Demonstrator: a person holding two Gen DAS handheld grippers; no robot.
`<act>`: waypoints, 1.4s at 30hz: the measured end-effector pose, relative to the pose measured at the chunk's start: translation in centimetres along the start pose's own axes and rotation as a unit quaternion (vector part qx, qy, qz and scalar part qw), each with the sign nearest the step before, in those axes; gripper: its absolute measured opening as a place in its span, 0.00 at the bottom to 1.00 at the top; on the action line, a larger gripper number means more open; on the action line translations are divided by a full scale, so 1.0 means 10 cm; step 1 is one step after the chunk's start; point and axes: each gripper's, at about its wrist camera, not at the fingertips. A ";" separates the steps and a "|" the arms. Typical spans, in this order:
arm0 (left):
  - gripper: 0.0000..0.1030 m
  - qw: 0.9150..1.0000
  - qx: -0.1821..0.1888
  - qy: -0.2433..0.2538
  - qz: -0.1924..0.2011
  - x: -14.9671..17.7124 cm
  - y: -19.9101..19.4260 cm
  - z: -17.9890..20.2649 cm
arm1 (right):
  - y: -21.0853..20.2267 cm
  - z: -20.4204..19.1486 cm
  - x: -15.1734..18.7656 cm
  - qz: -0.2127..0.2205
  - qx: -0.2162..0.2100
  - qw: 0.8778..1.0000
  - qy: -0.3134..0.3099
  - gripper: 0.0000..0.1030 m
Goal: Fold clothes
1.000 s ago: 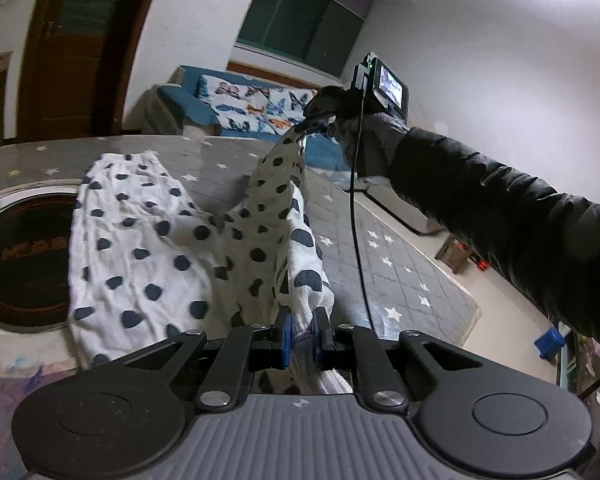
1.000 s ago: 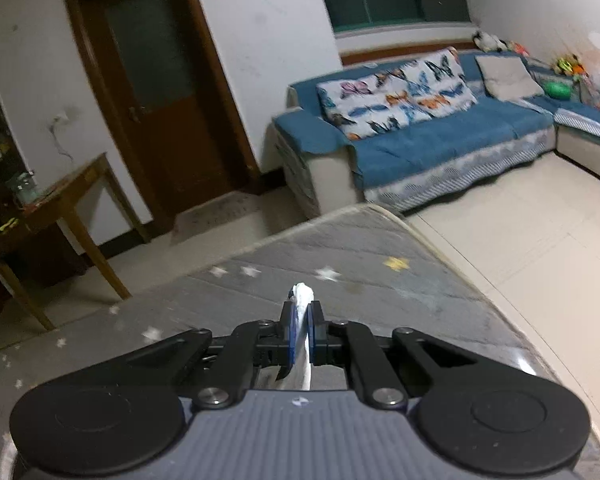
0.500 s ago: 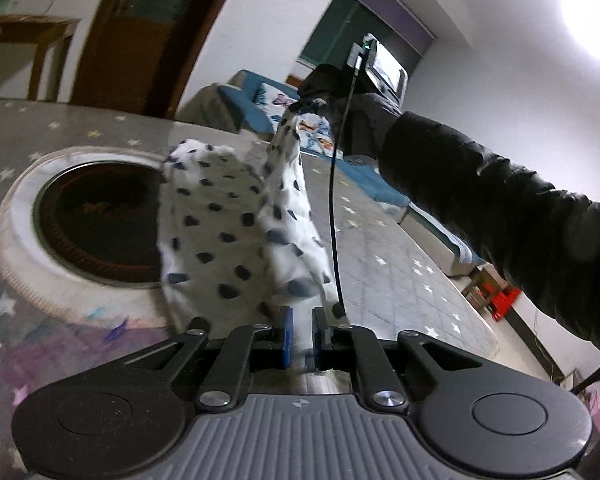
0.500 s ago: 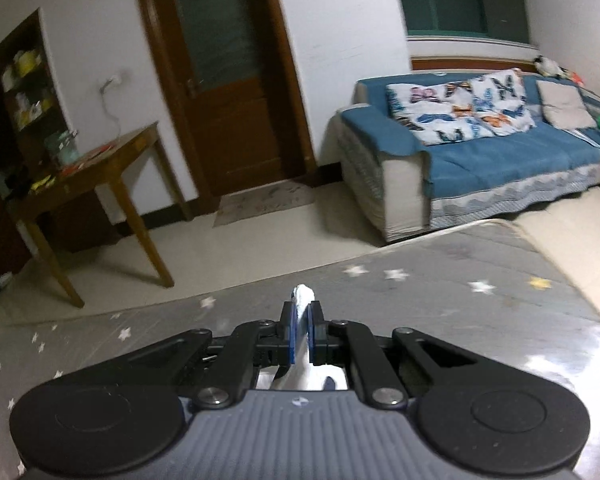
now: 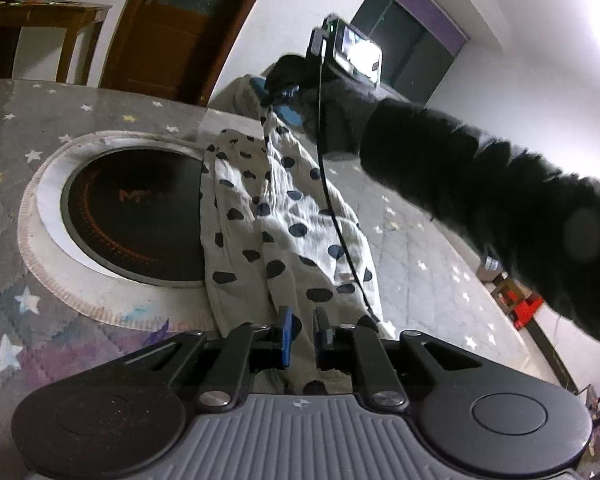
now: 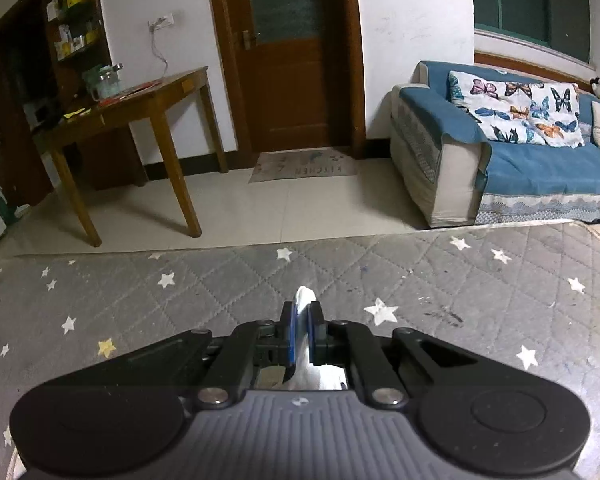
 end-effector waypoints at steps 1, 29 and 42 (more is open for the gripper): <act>0.24 1.000 -0.001 0.001 -0.006 0.01 0.04 0.00 | -0.02 0.02 0.00 0.000 -0.001 1.000 -0.001 0.05; 0.03 0.999 -0.027 -0.032 -0.031 0.03 0.04 -0.02 | 0.21 0.06 0.10 -0.028 -0.084 0.996 0.006 0.08; 0.03 0.999 -0.046 -0.014 -0.023 0.07 -0.01 0.04 | -0.52 -0.12 0.42 -0.096 -0.144 0.978 -0.114 0.11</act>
Point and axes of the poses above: each gripper's, at about its wrist camera, not at the fingertips, and y roughly the way its jaws point, z to its right, x to its underside, and after that the axes turned 1 degree about -x, right-handed
